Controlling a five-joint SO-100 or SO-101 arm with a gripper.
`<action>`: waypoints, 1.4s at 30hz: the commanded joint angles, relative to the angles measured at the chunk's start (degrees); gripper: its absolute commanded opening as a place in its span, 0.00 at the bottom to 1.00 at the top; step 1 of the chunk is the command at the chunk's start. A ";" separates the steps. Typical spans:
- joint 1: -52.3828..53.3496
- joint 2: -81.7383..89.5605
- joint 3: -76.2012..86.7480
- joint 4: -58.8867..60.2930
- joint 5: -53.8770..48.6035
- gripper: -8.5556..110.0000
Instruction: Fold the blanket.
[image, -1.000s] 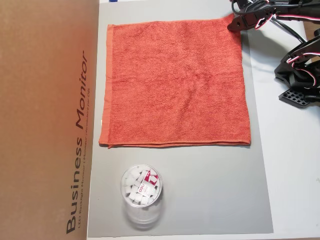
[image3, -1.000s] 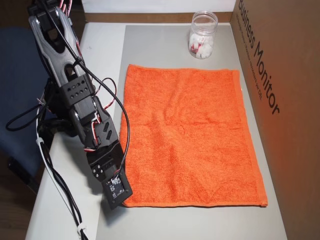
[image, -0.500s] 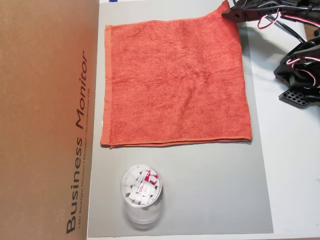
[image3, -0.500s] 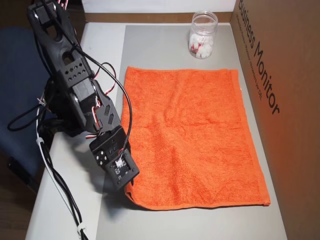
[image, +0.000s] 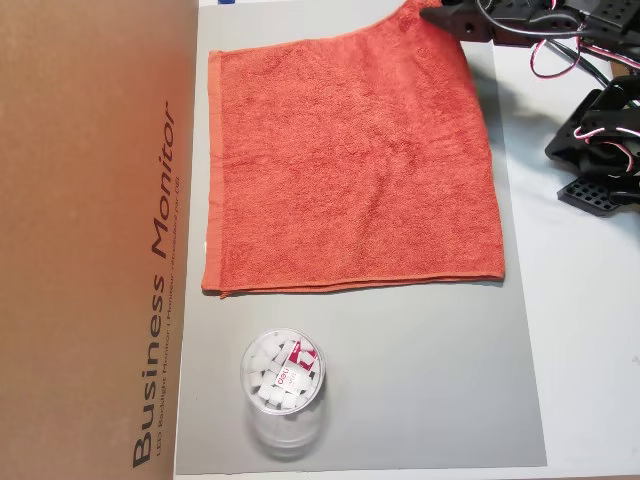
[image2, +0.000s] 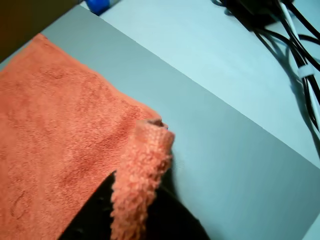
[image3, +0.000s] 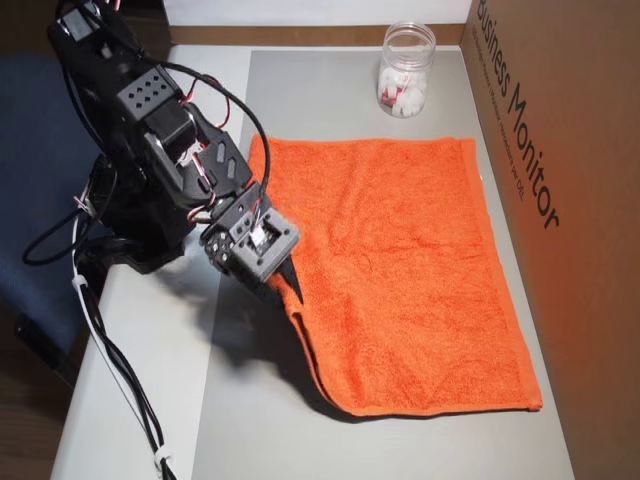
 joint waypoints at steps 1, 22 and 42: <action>-2.11 2.90 -5.19 -0.79 0.79 0.07; -19.34 2.55 -18.19 -0.88 3.34 0.07; -29.79 -17.84 -36.83 -0.88 -4.39 0.07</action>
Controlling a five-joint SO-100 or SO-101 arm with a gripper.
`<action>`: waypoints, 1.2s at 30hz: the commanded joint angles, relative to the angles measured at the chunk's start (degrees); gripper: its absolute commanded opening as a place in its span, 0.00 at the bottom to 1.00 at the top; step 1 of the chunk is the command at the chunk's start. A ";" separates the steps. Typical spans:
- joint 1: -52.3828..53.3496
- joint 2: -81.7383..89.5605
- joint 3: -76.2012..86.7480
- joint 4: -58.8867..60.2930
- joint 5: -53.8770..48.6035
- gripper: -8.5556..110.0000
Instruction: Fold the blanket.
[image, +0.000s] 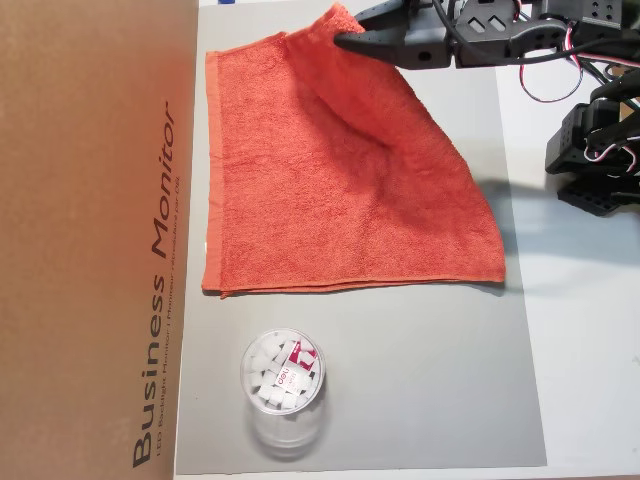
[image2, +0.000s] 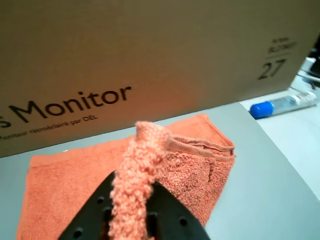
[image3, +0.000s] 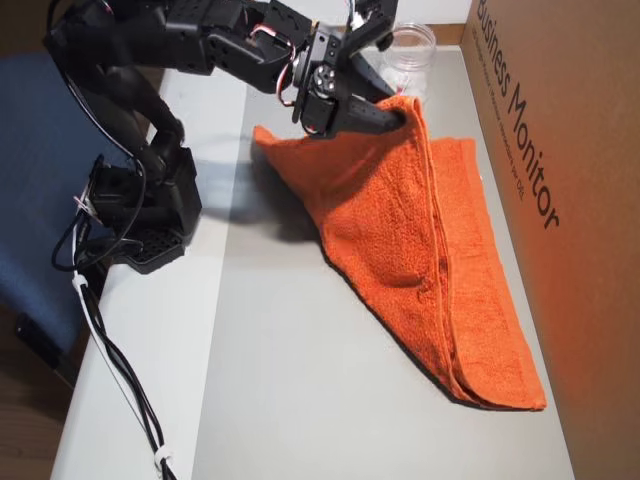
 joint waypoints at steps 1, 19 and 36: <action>-2.11 -1.41 -5.27 -0.88 -2.64 0.07; -14.94 -21.71 -22.24 -0.97 -15.73 0.07; -19.51 -41.66 -30.67 -15.12 -26.19 0.07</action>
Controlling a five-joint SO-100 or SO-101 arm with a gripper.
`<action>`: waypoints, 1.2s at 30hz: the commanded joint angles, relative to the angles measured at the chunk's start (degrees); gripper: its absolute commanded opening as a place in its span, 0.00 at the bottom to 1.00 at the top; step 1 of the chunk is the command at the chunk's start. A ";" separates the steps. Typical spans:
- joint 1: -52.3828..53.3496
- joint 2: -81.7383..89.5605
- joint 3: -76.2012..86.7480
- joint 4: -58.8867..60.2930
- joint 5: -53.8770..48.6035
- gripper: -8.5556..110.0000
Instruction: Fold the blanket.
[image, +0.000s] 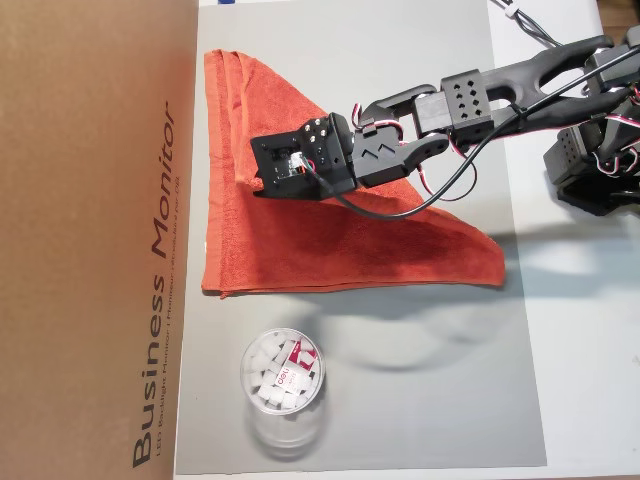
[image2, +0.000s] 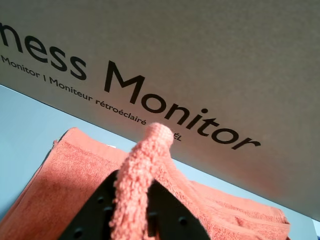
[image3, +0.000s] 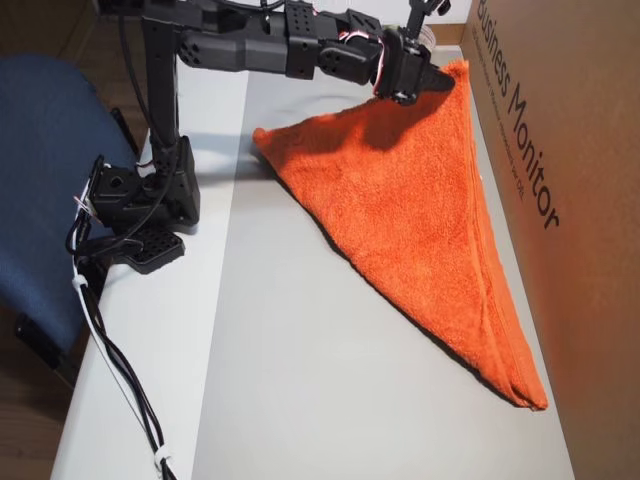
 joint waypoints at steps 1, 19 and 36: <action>-0.35 -0.70 -3.34 -1.93 -0.35 0.07; -4.83 -23.03 -23.03 -6.59 -0.88 0.07; -6.86 -39.73 -39.02 -6.59 -5.89 0.07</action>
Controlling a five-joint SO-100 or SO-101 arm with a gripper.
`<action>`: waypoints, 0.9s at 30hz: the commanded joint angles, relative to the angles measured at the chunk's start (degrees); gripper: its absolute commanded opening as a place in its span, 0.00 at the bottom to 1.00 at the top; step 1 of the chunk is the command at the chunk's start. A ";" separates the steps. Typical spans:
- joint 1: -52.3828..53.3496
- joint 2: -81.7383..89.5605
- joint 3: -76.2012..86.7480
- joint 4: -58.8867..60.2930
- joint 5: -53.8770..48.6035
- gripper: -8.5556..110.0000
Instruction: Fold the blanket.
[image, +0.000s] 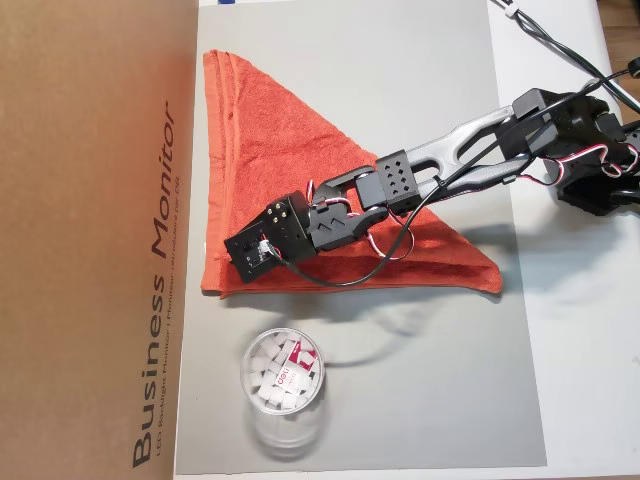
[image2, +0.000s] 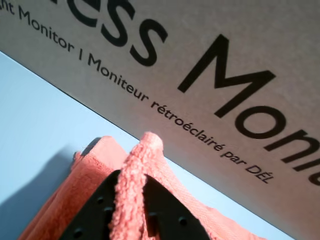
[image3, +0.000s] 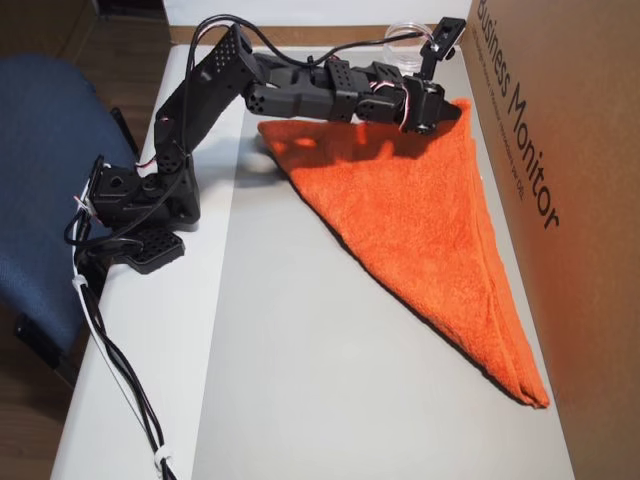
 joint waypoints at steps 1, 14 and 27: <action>-1.14 -0.70 -5.45 -1.23 -0.53 0.07; -1.32 -7.82 -10.81 -1.23 0.44 0.07; -3.25 -8.00 -10.02 -0.26 18.72 0.16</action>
